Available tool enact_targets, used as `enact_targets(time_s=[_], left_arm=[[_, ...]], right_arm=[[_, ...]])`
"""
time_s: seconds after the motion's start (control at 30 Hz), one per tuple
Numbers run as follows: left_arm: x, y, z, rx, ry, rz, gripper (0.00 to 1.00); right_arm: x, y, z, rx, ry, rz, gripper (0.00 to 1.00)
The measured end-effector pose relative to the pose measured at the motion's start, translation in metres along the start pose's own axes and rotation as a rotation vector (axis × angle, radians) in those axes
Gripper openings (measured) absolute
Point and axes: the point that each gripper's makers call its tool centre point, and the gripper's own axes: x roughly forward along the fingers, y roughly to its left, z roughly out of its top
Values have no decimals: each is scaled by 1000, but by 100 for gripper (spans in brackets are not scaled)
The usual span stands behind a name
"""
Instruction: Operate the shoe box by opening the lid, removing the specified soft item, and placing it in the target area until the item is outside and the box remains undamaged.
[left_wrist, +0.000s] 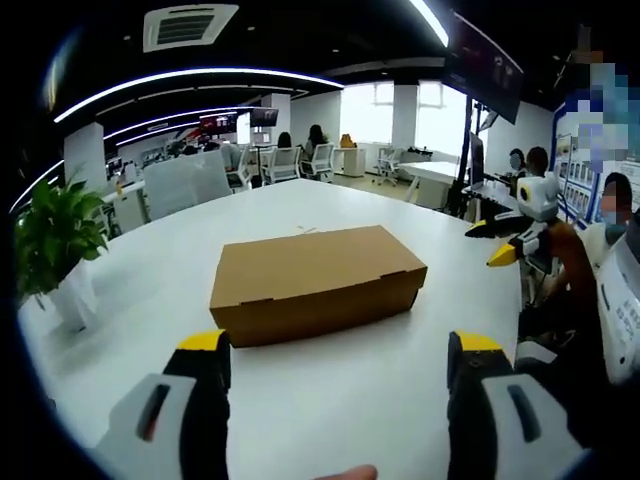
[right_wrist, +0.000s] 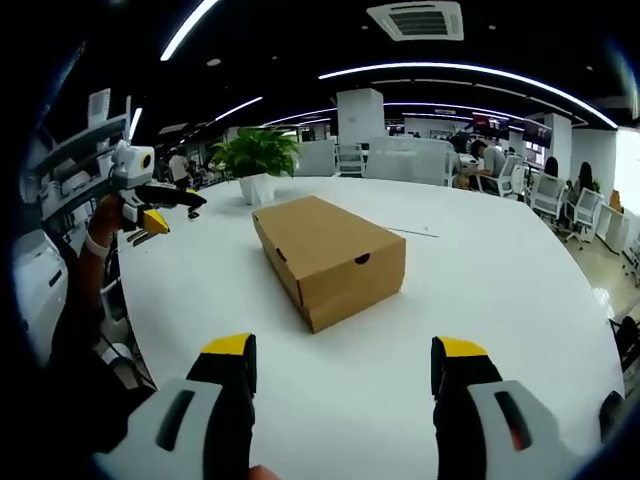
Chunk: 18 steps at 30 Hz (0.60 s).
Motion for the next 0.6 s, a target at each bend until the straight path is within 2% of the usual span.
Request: enact_targets(time_s=[0.07, 0.23, 0.33, 0.43, 0.6], left_arm=[[0, 3, 0, -2, 3, 2, 86], [3, 14, -2, -11, 11, 7, 88], [5, 22, -4, 17, 21, 18, 93], [4, 32, -1, 31, 21, 36, 92], [3, 33, 4, 12, 14, 24, 95]], right_arm=[[3, 1, 0, 3, -1, 5, 72], [12, 5, 4, 7, -4, 28, 72], [19, 6, 7, -9, -8, 46, 74], [24, 8, 13, -24, -10, 57, 75], [27, 12, 19, -37, -19, 71, 73]])
